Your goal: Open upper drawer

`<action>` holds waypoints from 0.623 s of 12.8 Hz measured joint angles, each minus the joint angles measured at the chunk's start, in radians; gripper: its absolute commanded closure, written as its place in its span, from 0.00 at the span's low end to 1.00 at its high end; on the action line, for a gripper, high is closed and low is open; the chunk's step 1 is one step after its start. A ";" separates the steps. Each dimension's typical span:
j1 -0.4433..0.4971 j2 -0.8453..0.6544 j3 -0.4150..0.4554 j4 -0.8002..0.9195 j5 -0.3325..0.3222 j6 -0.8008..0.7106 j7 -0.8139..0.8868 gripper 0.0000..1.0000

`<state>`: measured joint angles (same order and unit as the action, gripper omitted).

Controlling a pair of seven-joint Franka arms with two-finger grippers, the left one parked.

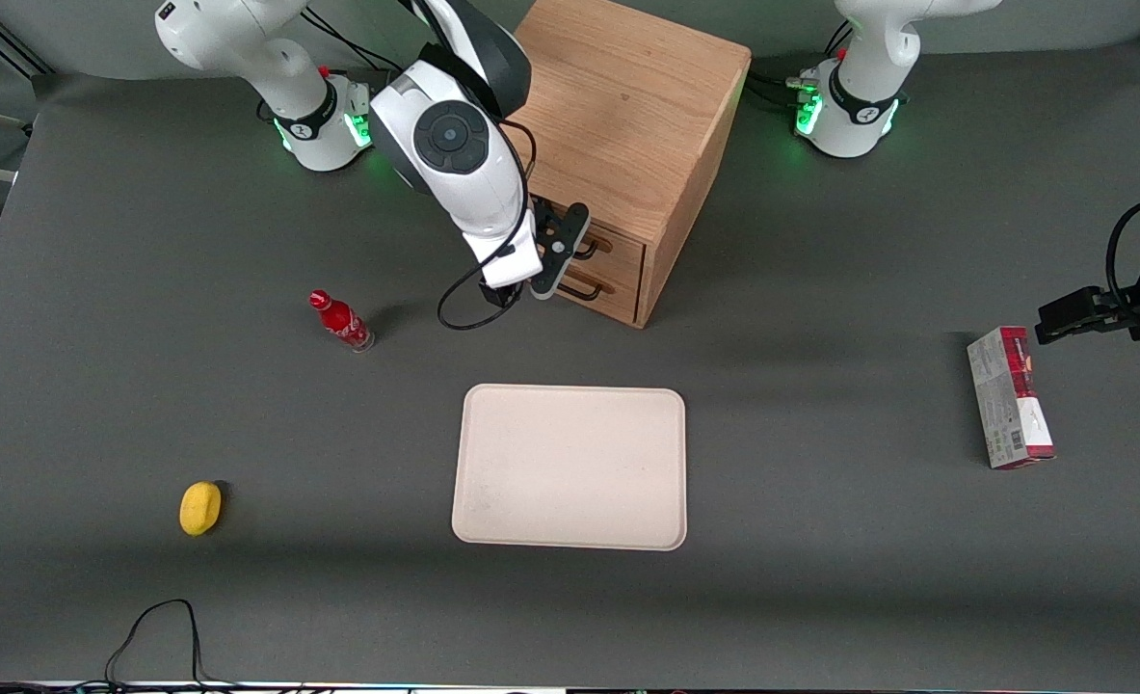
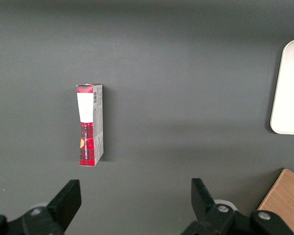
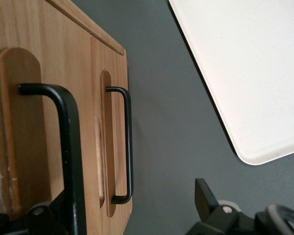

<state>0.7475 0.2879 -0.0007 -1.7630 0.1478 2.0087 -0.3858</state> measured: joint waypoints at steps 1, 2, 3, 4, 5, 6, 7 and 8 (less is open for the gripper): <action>-0.003 0.002 -0.002 0.003 0.000 0.000 0.000 0.00; -0.011 0.007 -0.005 0.010 0.000 0.002 0.000 0.00; -0.027 0.012 -0.008 0.019 0.000 0.005 0.000 0.00; -0.047 0.018 -0.009 0.030 0.000 0.008 0.000 0.00; -0.066 0.024 -0.010 0.042 0.000 0.009 0.000 0.00; -0.083 0.032 -0.010 0.056 0.000 0.009 -0.003 0.00; -0.097 0.040 -0.011 0.068 0.000 0.010 -0.013 0.00; -0.108 0.047 -0.011 0.079 0.000 0.010 -0.025 0.00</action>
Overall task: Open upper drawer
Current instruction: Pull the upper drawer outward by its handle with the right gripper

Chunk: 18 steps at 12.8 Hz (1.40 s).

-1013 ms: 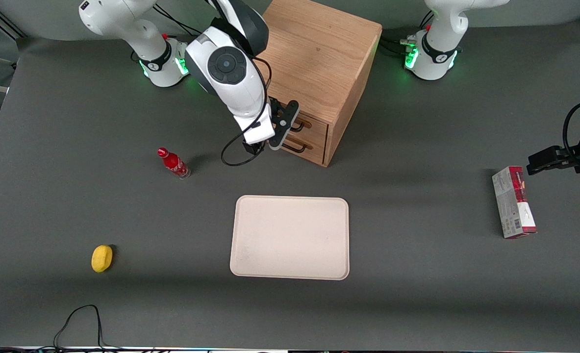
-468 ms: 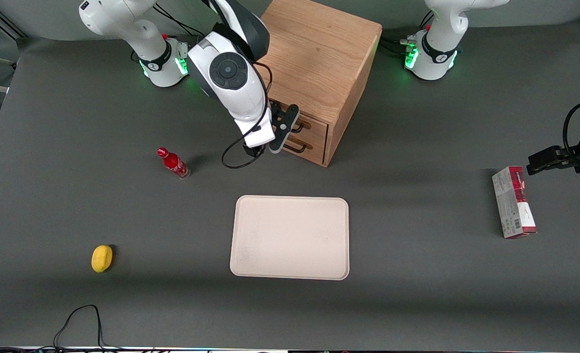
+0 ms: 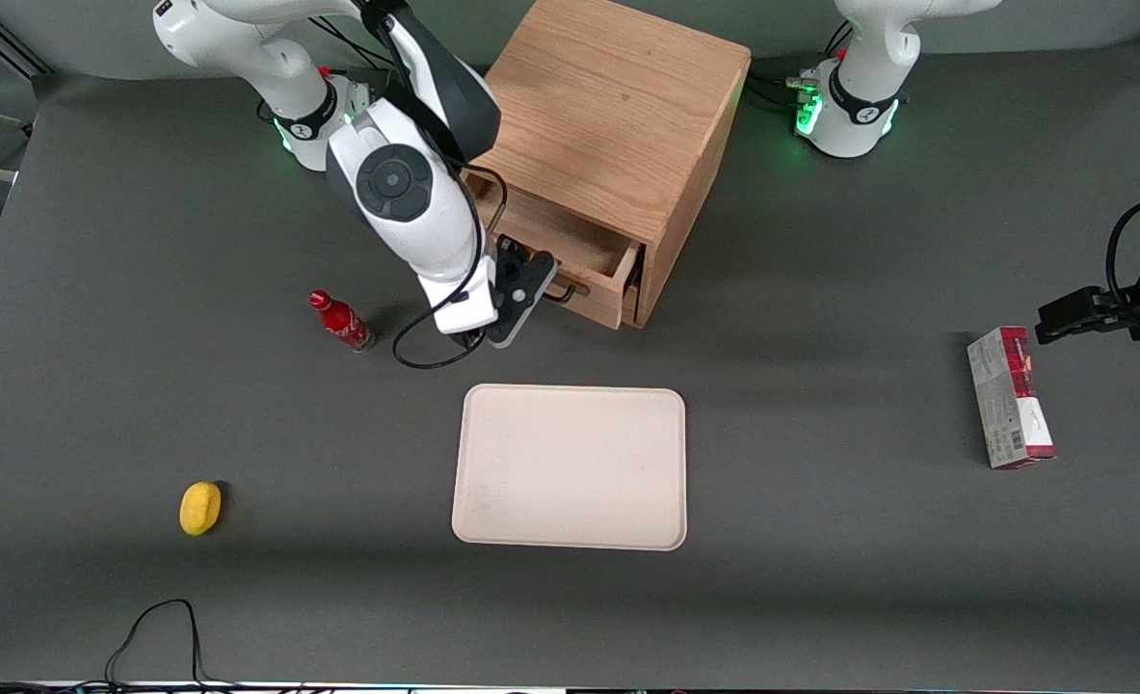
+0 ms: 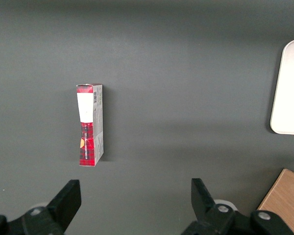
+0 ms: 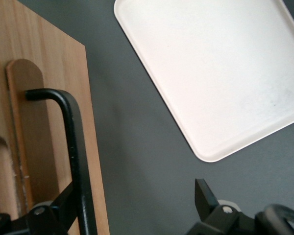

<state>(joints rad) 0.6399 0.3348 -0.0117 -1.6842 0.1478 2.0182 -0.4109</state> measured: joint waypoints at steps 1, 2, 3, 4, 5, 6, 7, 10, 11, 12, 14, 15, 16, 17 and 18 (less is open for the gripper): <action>-0.011 0.007 0.000 0.008 0.000 0.000 -0.010 0.00; -0.022 0.014 0.000 0.017 0.000 0.000 -0.022 0.00; -0.030 0.023 -0.001 0.026 0.000 0.000 -0.030 0.00; -0.036 0.031 -0.001 0.034 0.000 0.000 -0.033 0.00; -0.043 0.040 -0.001 0.044 0.000 0.000 -0.033 0.00; -0.049 0.050 -0.001 0.055 0.000 0.000 -0.034 0.00; -0.056 0.058 -0.002 0.065 0.000 0.000 -0.034 0.00; -0.078 0.078 -0.002 0.092 0.000 0.000 -0.034 0.00; -0.085 0.083 -0.002 0.100 0.000 0.000 -0.034 0.00; -0.090 0.090 -0.003 0.110 -0.001 -0.002 -0.035 0.00; -0.099 0.110 -0.011 0.144 -0.002 -0.024 -0.035 0.00; -0.105 0.125 -0.014 0.171 -0.002 -0.043 -0.036 0.00; -0.112 0.140 -0.016 0.197 -0.002 -0.058 -0.037 0.00; -0.118 0.153 -0.017 0.217 -0.002 -0.065 -0.038 0.00; -0.125 0.164 -0.018 0.230 -0.002 -0.071 -0.038 0.00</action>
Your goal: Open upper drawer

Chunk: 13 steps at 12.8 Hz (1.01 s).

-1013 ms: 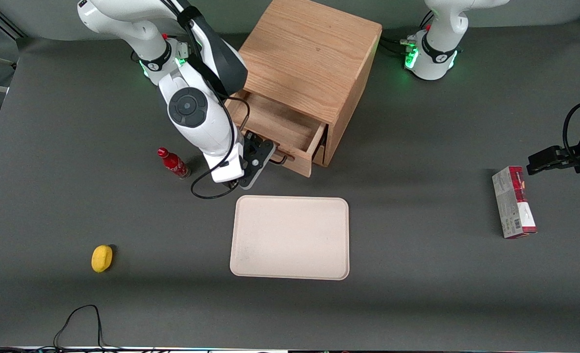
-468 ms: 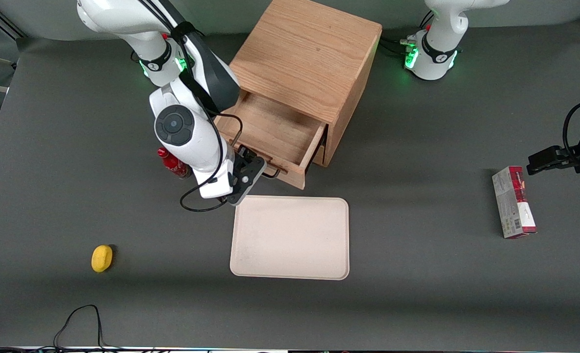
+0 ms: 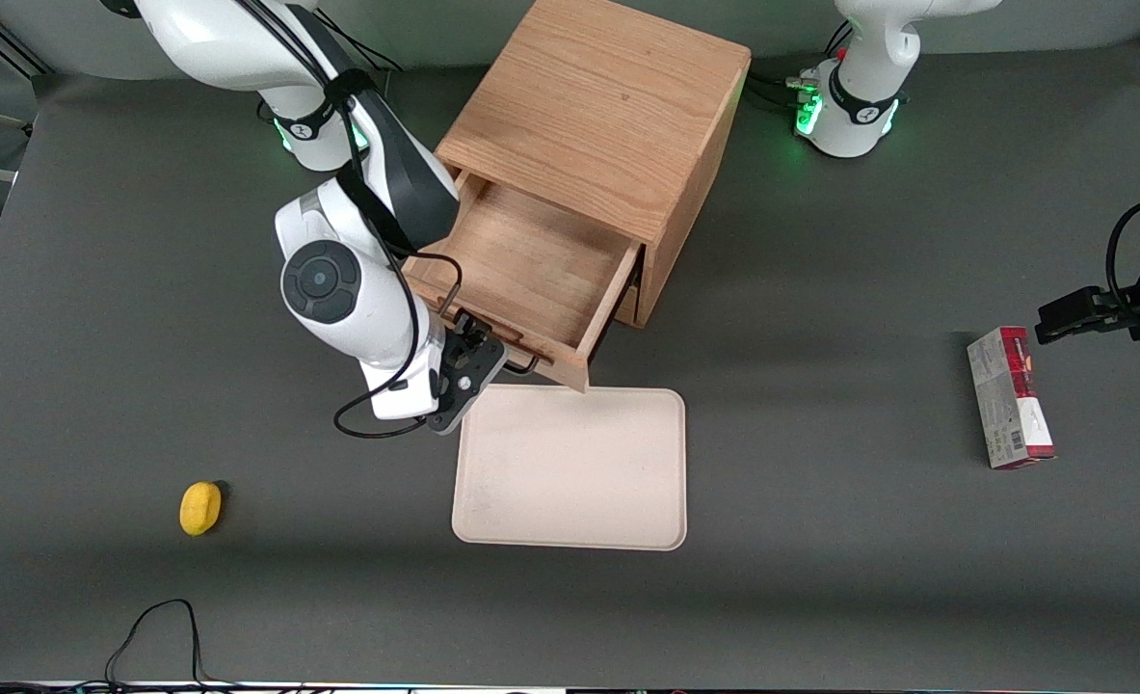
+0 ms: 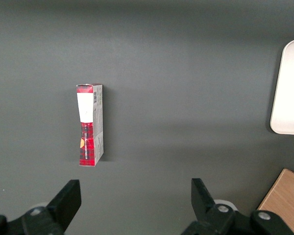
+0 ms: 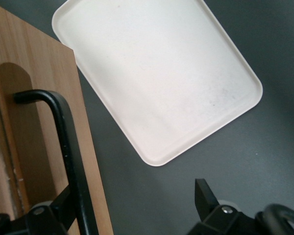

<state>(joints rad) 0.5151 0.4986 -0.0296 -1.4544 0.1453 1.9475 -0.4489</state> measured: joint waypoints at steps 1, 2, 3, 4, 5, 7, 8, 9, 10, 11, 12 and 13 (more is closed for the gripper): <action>-0.006 0.008 0.000 0.009 -0.001 -0.002 -0.001 0.00; -0.011 0.015 0.000 0.017 -0.007 -0.002 -0.001 0.00; -0.017 0.022 -0.001 0.029 -0.014 -0.002 -0.001 0.00; -0.026 0.030 -0.001 0.041 -0.017 -0.002 -0.001 0.00; -0.036 0.036 -0.001 0.049 -0.019 -0.002 -0.002 0.00; -0.049 0.044 -0.001 0.058 -0.024 -0.002 -0.005 0.00; -0.052 0.048 -0.002 0.062 -0.024 -0.002 -0.006 0.00; -0.055 0.054 -0.002 0.071 -0.025 -0.002 -0.006 0.00; -0.062 0.062 -0.002 0.081 -0.025 -0.003 -0.006 0.00; -0.072 0.070 -0.002 0.090 -0.026 -0.003 -0.006 0.00; -0.082 0.078 -0.002 0.098 -0.026 -0.003 -0.007 0.00; -0.086 0.083 -0.002 0.104 -0.026 -0.008 -0.009 0.00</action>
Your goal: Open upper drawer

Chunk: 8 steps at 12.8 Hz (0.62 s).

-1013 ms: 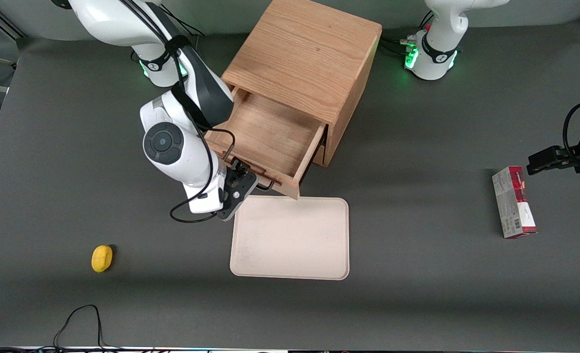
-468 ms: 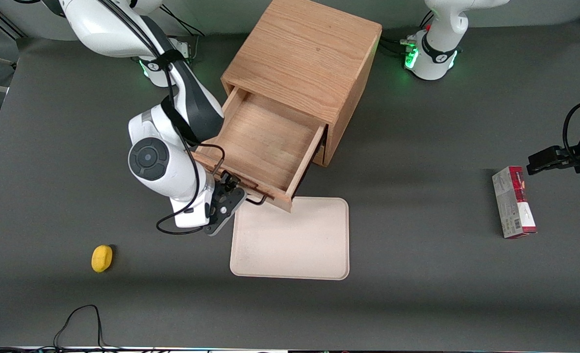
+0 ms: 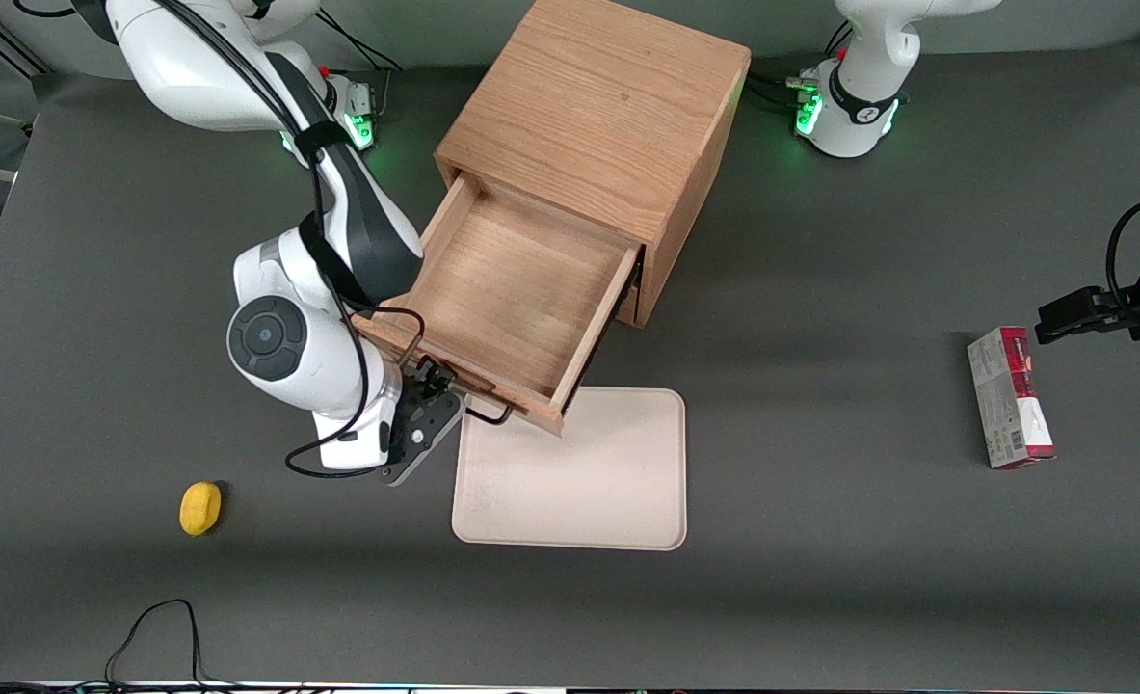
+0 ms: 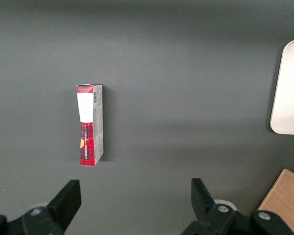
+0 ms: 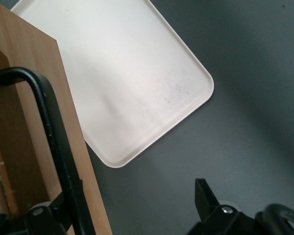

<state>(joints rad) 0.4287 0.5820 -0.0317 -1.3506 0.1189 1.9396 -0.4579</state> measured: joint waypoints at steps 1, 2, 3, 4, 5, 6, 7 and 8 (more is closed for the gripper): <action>-0.001 0.004 0.000 0.004 0.000 -0.002 0.000 0.00; -0.001 0.004 0.000 0.005 0.000 -0.003 0.000 0.00; -0.001 0.004 0.001 0.008 0.000 -0.006 0.000 0.00; -0.001 0.004 0.001 0.013 0.000 -0.013 0.000 0.00; -0.001 0.004 0.001 0.023 0.000 -0.023 0.001 0.00; -0.001 0.005 0.001 0.047 0.000 -0.044 0.003 0.00; -0.002 0.005 0.001 0.083 0.000 -0.076 0.007 0.00; -0.003 0.004 0.000 0.124 0.000 -0.104 0.011 0.00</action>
<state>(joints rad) 0.4258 0.5860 -0.0320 -1.2263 0.1188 1.8354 -0.4468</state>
